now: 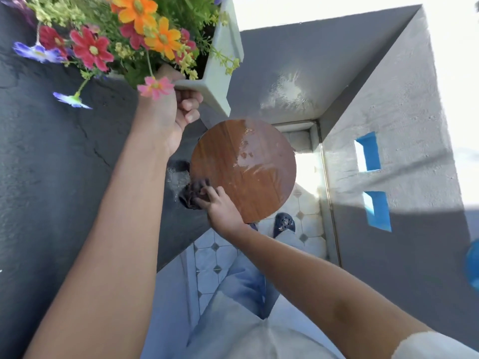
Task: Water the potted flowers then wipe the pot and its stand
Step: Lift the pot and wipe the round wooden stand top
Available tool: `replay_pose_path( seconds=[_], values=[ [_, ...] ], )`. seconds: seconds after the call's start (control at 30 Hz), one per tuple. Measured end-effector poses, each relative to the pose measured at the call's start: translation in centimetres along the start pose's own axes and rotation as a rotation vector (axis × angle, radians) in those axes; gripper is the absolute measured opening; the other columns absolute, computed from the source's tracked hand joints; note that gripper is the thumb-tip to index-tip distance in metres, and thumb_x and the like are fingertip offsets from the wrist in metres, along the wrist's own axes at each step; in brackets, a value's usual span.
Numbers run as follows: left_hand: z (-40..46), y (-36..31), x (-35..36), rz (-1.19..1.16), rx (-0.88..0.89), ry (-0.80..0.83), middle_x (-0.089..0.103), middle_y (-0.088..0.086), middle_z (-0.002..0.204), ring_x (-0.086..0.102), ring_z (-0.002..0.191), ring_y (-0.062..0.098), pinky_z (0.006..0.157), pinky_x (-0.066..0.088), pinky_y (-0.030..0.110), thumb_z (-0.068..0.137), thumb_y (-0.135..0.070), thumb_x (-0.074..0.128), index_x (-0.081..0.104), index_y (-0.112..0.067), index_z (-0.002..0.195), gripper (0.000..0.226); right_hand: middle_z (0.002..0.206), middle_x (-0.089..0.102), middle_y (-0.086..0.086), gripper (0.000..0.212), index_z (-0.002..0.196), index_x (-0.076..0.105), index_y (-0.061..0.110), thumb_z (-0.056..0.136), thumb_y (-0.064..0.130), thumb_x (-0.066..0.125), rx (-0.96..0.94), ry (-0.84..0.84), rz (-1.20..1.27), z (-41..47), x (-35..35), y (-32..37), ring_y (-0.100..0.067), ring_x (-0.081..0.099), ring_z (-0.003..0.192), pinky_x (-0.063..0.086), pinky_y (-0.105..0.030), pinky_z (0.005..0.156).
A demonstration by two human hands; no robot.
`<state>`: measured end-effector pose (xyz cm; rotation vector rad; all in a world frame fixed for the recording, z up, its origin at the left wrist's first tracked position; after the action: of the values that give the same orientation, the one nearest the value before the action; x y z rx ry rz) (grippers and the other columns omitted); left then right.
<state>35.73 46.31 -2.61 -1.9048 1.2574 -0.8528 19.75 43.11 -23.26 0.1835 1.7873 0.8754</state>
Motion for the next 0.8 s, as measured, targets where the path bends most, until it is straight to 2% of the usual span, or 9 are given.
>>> replay_pose_path(
  seconds=[0.13,0.2,0.3,0.43,0.5,0.57,0.67,0.73,0.8],
  values=[
    [-0.3,0.5,0.1,0.000,-0.012,0.009,0.053,0.005,0.046,0.037,0.039,0.009,0.039,0.024,0.020,0.097,-0.012,0.030,0.046,-0.009,0.069,0.032,0.133,0.054,-0.017,0.052,0.129,0.067,0.015,0.079,-0.001,0.068,-0.125,0.000,-0.112,-3.5,-2.4,-3.6,-0.033,0.043,0.102,0.050,-0.042,0.082],
    [-0.5,0.6,0.2,0.000,-0.023,0.009,0.053,0.006,0.048,0.036,0.039,0.010,0.039,0.025,0.020,0.097,-0.012,0.031,0.047,-0.008,0.070,0.031,0.131,0.056,-0.017,0.048,0.127,0.068,0.015,0.082,-0.001,0.068,0.034,-0.153,-0.127,-3.6,-7.3,-9.2,-0.037,0.050,0.108,0.050,-0.047,0.092],
    [-0.7,0.8,0.3,-0.002,-0.030,0.014,0.052,0.005,0.050,0.036,0.041,0.010,0.039,0.026,0.020,0.096,-0.013,0.032,0.048,-0.008,0.072,0.030,0.132,0.054,-0.015,0.045,0.127,0.068,0.012,0.086,-0.004,0.060,0.431,-0.359,-0.078,-3.6,-13.6,-17.7,-0.036,0.045,0.121,0.046,-0.048,0.102],
    [-1.0,0.7,0.6,-0.002,-0.025,0.025,0.052,0.004,0.049,0.035,0.041,0.010,0.039,0.026,0.019,0.097,-0.014,0.030,0.047,-0.009,0.071,0.031,0.127,0.051,-0.008,0.039,0.125,0.068,0.011,0.089,0.003,0.055,0.515,-0.462,-0.041,-2.6,-14.0,-16.9,-0.018,0.039,0.117,0.045,-0.043,0.101],
    [-1.0,0.6,0.7,-0.008,-0.022,0.017,0.052,0.005,0.050,0.035,0.041,0.010,0.039,0.026,0.020,0.098,-0.015,0.031,0.046,-0.009,0.071,0.031,0.131,0.050,-0.008,0.039,0.126,0.066,0.014,0.090,0.005,0.055,0.461,-0.410,-0.024,-2.4,-11.4,-13.9,-0.019,0.038,0.117,0.043,-0.038,0.102],
    [-1.0,0.5,0.8,-0.010,-0.019,0.016,0.051,0.005,0.050,0.035,0.040,0.010,0.039,0.026,0.020,0.098,-0.015,0.031,0.045,-0.009,0.071,0.031,0.136,0.050,-0.015,0.046,0.127,0.066,0.014,0.084,-0.001,0.059,0.341,-0.296,-0.016,-2.5,-7.6,-9.8,-0.032,0.042,0.119,0.044,-0.041,0.100],
    [-0.9,0.4,1.2,0.002,-0.021,0.036,0.052,0.004,0.048,0.036,0.040,0.009,0.039,0.026,0.019,0.098,-0.016,0.030,0.047,-0.009,0.072,0.032,0.130,0.052,-0.018,0.058,0.127,0.065,0.011,0.073,-0.011,0.064,0.159,-0.155,-0.031,-4.3,-2.4,-4.6,-0.037,0.045,0.107,0.051,-0.045,0.085],
    [-0.9,0.4,1.2,0.013,-0.022,0.033,0.052,0.005,0.051,0.036,0.041,0.009,0.039,0.027,0.019,0.097,-0.015,0.030,0.047,-0.008,0.071,0.032,0.127,0.054,-0.018,0.060,0.127,0.065,0.009,0.071,-0.011,0.065,0.036,-0.084,-0.068,-6.5,-0.8,-3.3,-0.036,0.048,0.100,0.052,-0.046,0.078],
    [-1.2,0.4,1.2,0.014,-0.022,0.027,0.052,0.005,0.051,0.035,0.041,0.009,0.040,0.027,0.019,0.097,-0.015,0.031,0.046,-0.008,0.070,0.032,0.127,0.054,-0.017,0.058,0.130,0.064,0.011,0.074,-0.007,0.066,-0.014,-0.083,-0.139,-8.1,-1.8,-4.8,-0.036,0.050,0.102,0.052,-0.046,0.083]
  ],
)
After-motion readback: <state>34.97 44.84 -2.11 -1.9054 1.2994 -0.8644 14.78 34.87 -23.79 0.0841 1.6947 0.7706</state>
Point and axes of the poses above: each hand's wrist, its own z-axis towards the middle knuckle, its own x-axis out of the palm, y = z × x, the point moved 9 cm from there along z, towards the middle knuckle
